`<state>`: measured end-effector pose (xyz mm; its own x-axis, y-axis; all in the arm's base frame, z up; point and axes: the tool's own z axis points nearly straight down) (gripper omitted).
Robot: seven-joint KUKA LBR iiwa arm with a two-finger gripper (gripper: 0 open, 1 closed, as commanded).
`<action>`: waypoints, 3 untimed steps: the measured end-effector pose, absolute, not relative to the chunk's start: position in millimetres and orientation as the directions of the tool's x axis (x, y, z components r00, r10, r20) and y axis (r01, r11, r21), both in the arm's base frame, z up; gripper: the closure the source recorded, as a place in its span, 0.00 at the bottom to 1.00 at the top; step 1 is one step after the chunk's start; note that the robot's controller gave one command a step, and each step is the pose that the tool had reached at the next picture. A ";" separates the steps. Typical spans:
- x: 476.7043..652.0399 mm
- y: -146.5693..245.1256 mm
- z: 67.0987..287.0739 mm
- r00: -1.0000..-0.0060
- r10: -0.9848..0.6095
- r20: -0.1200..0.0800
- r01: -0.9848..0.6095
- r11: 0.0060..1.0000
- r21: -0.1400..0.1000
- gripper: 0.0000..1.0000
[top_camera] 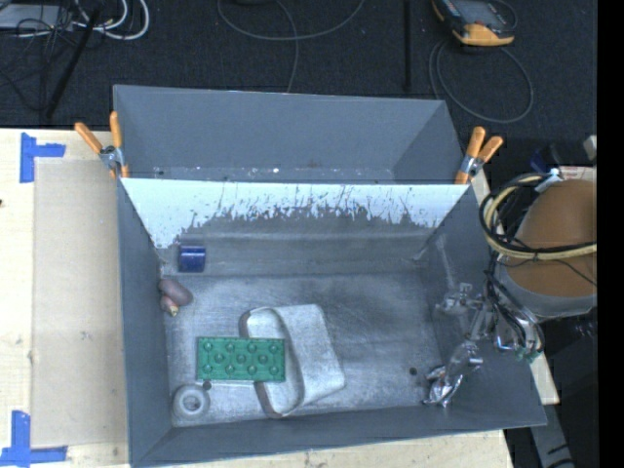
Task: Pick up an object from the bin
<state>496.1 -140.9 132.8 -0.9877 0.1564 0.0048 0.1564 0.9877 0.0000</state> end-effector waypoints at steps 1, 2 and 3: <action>482.1 -157.0 72.0 -0.984 -0.178 -0.008 -0.178 0.984 -0.001 0.00; 481.8 -156.8 72.8 -0.983 -0.182 -0.005 -0.182 0.983 -0.001 1.00; 475.0 -149.9 186.4 -0.988 -0.151 -0.006 -0.151 0.988 -0.003 1.00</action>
Offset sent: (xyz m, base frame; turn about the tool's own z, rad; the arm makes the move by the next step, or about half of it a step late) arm -0.0171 -0.0170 -0.0628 -0.3370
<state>475.0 -149.9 186.4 -0.9885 -0.1513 -0.0065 -0.1513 0.9885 -0.0026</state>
